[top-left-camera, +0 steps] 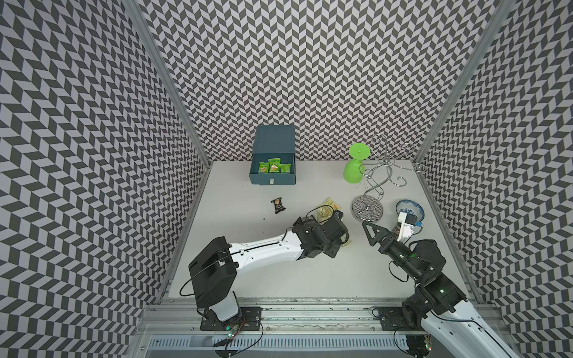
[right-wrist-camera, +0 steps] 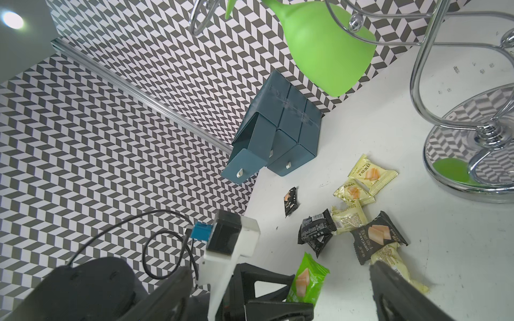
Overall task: Place the cookies into the drawer by color
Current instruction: Pick up the cookie at the center of the board, then place the cookie in the drawer.
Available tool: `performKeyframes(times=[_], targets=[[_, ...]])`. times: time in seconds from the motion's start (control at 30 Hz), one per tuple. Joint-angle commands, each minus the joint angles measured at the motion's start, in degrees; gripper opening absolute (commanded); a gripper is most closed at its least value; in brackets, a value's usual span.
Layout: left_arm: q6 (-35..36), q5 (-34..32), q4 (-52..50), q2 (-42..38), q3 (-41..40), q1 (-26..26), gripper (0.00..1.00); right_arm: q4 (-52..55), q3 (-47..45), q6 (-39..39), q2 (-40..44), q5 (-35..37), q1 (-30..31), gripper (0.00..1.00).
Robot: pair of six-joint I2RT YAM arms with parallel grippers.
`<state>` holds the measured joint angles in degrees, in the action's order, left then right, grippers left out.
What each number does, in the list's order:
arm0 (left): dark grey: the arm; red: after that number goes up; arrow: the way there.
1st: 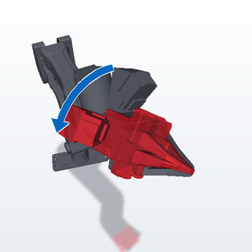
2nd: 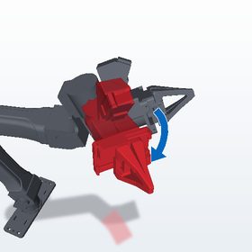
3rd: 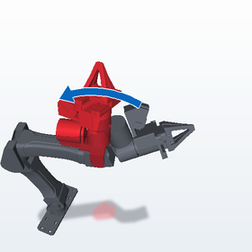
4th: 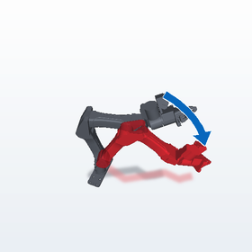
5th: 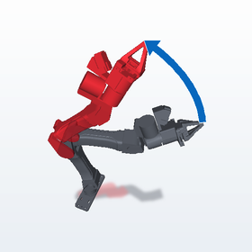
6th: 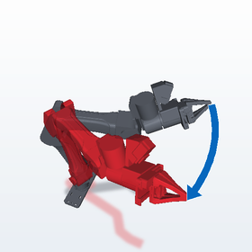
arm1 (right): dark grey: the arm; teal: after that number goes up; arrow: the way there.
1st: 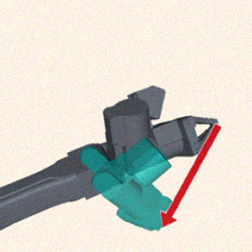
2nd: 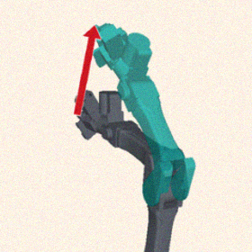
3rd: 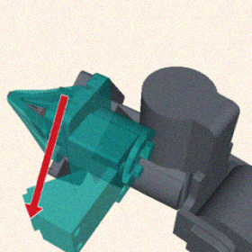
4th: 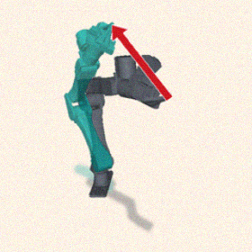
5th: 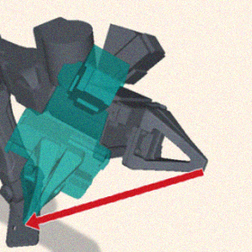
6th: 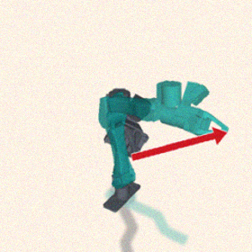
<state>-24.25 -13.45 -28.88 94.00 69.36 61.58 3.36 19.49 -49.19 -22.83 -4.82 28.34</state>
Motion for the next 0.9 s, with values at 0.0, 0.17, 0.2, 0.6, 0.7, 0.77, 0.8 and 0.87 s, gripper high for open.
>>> performKeyframes(times=[0.0, 0.17, 0.2, 0.6, 0.7, 0.77, 0.8, 0.87], targets=[[1.45, -1.86, -2.02, -1.32, 3.57, -2.5, 0.39, -2.67, -0.19, -0.21, 0.48, -0.05, 0.22, 0.99], [4.74, -1.93, -1.88, -1.41, 6.14, -7.32, 0.39, -1.84, 0.03, 0.06, 1.18, 0.25, 0.16, 1.0], [5.18, -1.8, -1.73, -1.44, 6.67, -8.27, 0.39, -1.82, 0.03, 0.06, 1.18, 0.28, 0.17, 1.0], [11.11, 0.2, -0.21, 1.23, 17.58, -22.31, 0.39, -1.08, 0.87, 0.15, 1.43, 0.16, 0.19, 1.0], [11.23, 1.63, -0.03, 2.93, 21.28, -25.85, 0.39, -0.77, 0.99, 0.06, 1.7, 0.15, 0.22, 0.99], [11.3, 2.98, -0.27, 4.33, 24.02, -27.78, 0.39, -0.51, 1.16, 0.04, 1.76, 0.16, 0.18, 0.99], [11.3, 3.53, -0.3, 5.04, 25.41, -28.58, 0.39, -0.29, 1.26, 0.04, 1.89, 0.11, 0.21, 0.99], [11.62, 3.87, -0.55, 6.32, 27.86, -29.64, 0.39, -0.08, 1.39, 0.04, 2.09, 0.16, 0.2, 1.0]])
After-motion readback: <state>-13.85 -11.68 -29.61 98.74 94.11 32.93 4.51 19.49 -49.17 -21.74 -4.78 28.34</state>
